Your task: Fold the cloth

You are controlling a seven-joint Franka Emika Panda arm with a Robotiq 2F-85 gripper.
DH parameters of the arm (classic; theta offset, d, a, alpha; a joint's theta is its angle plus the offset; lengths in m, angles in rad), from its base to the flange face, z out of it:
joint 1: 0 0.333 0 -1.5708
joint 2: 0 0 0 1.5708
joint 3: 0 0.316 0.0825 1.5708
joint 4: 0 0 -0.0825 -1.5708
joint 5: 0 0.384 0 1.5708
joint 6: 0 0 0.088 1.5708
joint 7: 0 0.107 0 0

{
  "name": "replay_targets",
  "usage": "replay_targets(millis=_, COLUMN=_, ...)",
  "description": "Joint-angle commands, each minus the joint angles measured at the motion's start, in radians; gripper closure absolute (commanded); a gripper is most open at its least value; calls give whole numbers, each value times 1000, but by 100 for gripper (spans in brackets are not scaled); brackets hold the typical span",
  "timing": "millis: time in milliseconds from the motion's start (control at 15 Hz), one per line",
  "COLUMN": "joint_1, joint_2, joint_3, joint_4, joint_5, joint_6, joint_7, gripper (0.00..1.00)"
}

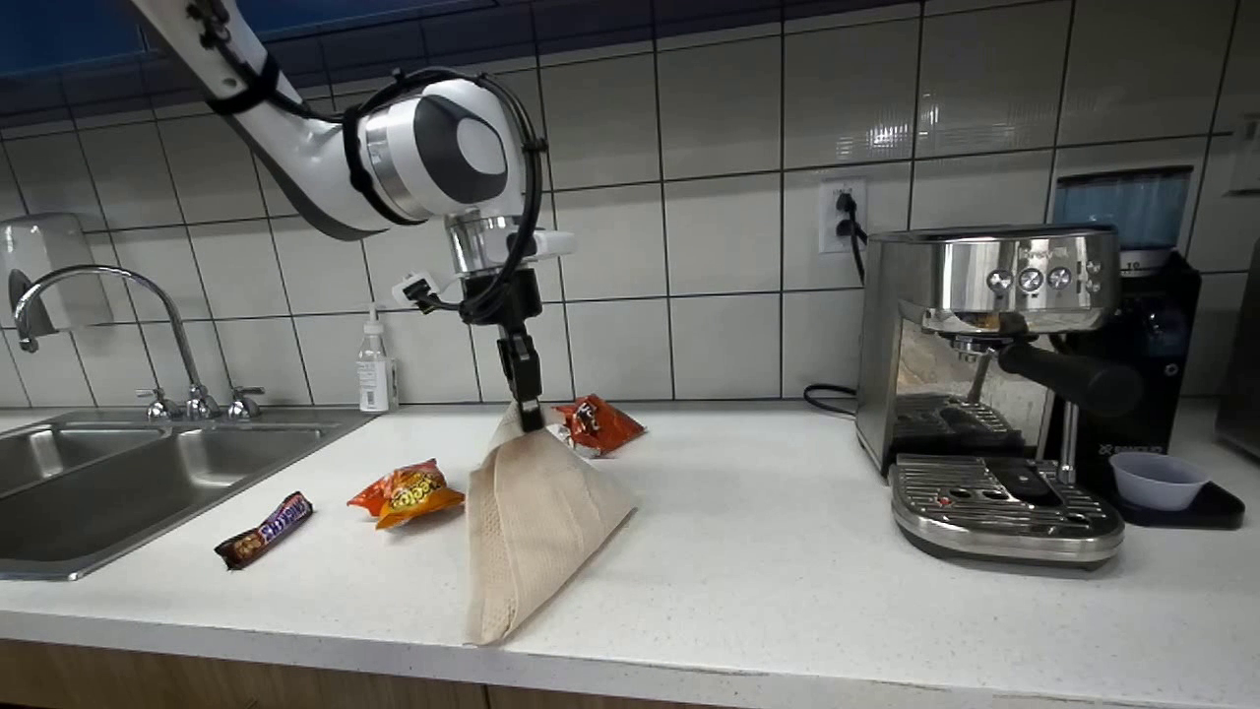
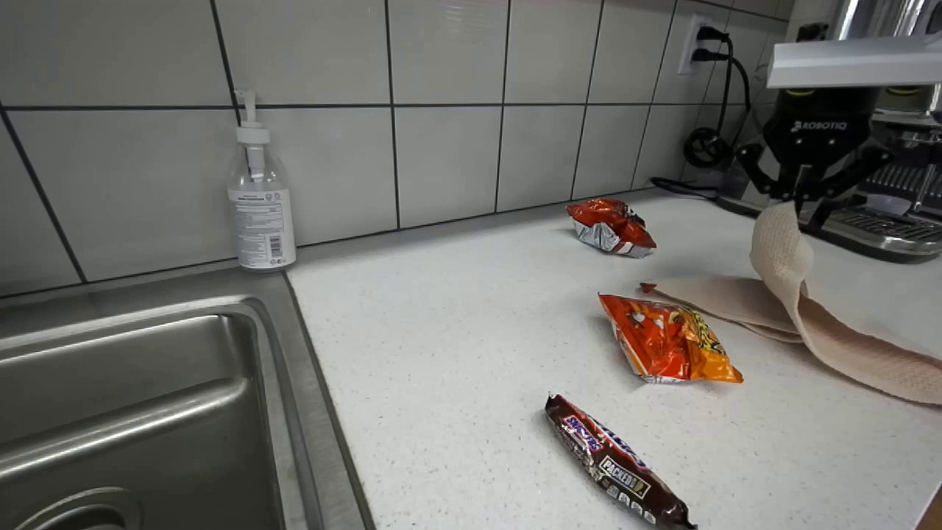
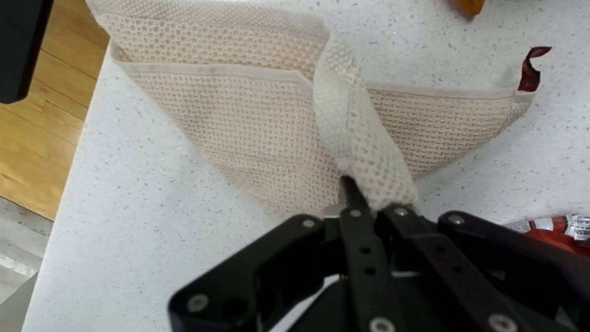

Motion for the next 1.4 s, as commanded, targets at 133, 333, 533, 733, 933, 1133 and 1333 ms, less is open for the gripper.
replay_targets(millis=133, joint_1=21, joint_2=55, joint_3=-4, joint_4=49, joint_5=-54, joint_6=3, joint_7=68, gripper=99)
replay_targets(millis=333, joint_1=31, joint_2=70, joint_3=-5, joint_4=58, joint_5=-67, joint_6=3, joint_7=78, gripper=99)
replay_targets(millis=533, joint_1=43, joint_2=84, joint_3=-7, joint_4=66, joint_5=-85, joint_6=11, joint_7=89, gripper=99)
replay_targets(millis=733, joint_1=53, joint_2=96, joint_3=-8, joint_4=73, joint_5=-106, joint_6=17, joint_7=110, gripper=99)
replay_targets(millis=933, joint_1=62, joint_2=108, joint_3=-9, joint_4=85, joint_5=-120, joint_6=16, joint_7=124, gripper=99)
replay_targets(millis=1133, joint_1=69, joint_2=120, joint_3=-10, joint_4=95, joint_5=-127, joint_6=11, joint_7=133, gripper=70)
replay_targets(millis=1333, joint_1=73, joint_2=126, joint_3=-12, joint_4=103, joint_5=-124, joint_6=9, joint_7=136, gripper=56)
